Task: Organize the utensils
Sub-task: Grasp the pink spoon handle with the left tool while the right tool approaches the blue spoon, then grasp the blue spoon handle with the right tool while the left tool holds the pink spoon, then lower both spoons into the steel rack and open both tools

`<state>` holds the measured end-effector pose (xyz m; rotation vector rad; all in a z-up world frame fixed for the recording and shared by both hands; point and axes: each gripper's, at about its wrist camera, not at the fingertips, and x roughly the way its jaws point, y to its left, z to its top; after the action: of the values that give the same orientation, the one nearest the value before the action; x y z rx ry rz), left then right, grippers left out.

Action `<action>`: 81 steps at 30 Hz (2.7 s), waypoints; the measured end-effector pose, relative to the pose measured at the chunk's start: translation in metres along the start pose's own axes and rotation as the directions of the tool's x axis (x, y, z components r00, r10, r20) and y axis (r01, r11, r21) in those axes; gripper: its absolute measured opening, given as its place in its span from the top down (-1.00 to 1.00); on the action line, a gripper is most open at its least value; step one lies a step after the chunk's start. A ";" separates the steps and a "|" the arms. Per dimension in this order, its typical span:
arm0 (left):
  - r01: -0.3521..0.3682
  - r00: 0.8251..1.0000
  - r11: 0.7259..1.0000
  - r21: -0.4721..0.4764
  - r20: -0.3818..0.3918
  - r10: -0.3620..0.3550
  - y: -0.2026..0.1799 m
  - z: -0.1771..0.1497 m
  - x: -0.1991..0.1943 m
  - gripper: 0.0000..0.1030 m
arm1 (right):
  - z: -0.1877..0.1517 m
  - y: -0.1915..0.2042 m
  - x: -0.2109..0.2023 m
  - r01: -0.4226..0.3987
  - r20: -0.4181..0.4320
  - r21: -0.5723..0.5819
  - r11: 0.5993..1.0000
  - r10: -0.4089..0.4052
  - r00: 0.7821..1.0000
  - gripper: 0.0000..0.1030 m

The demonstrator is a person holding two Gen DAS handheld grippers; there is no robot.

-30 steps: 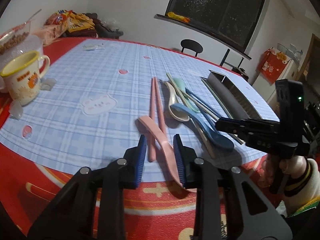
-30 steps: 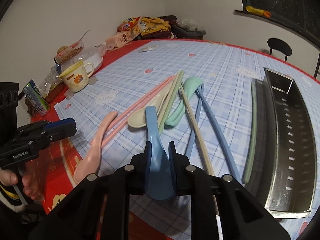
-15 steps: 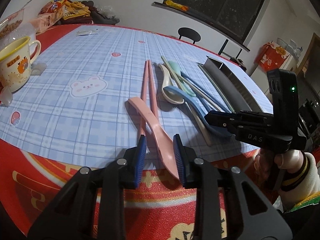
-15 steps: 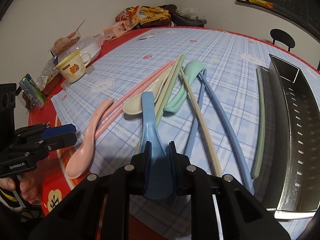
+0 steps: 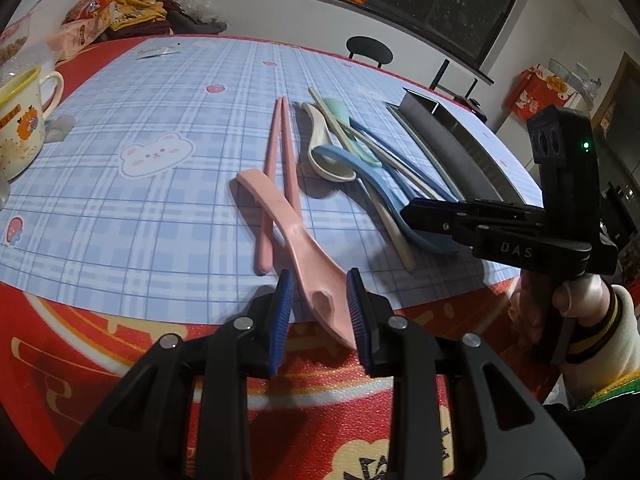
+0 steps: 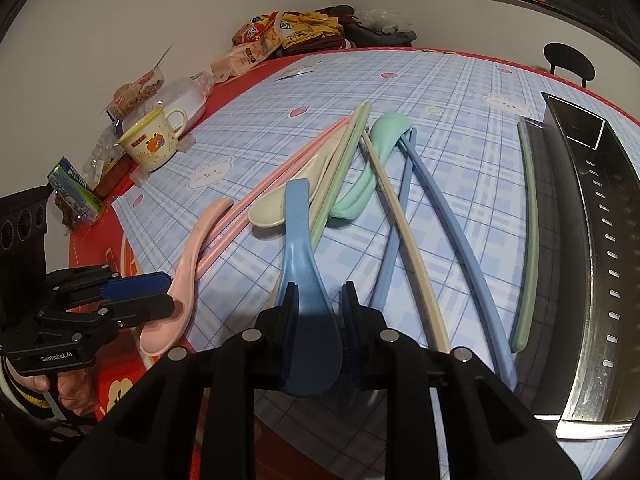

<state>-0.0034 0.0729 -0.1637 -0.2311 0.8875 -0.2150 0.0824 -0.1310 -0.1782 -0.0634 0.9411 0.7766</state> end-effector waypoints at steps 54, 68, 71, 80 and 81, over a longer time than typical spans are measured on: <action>-0.184 0.982 0.974 0.134 -0.007 0.187 -0.027 0.001 0.014 0.73 | -0.006 0.021 -0.014 0.068 0.079 -0.113 0.991 -0.059 0.995 0.88; -0.108 0.991 0.994 -0.032 0.070 0.110 0.003 0.000 -0.010 0.82 | -0.007 0.004 -0.030 0.019 0.164 -0.019 1.000 -0.016 0.986 0.88; -0.083 0.992 0.992 -0.097 0.087 0.091 0.015 0.000 -0.019 0.82 | -0.007 0.000 -0.032 0.011 0.170 0.001 1.000 -0.010 0.985 0.88; -0.052 0.985 0.992 -0.119 0.156 0.070 0.016 0.019 -0.043 0.82 | -0.008 -0.016 -0.043 -0.015 0.223 0.082 0.996 -0.004 0.975 0.88; -0.040 0.985 0.993 -0.110 0.165 0.058 0.012 0.025 -0.043 0.82 | -0.008 -0.019 -0.045 -0.018 0.226 0.099 0.995 -0.005 0.974 0.88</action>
<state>-0.0093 0.0990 -0.1197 -0.3217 0.7367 -0.1009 0.0733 -0.1735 -0.1542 0.1140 0.7621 0.7245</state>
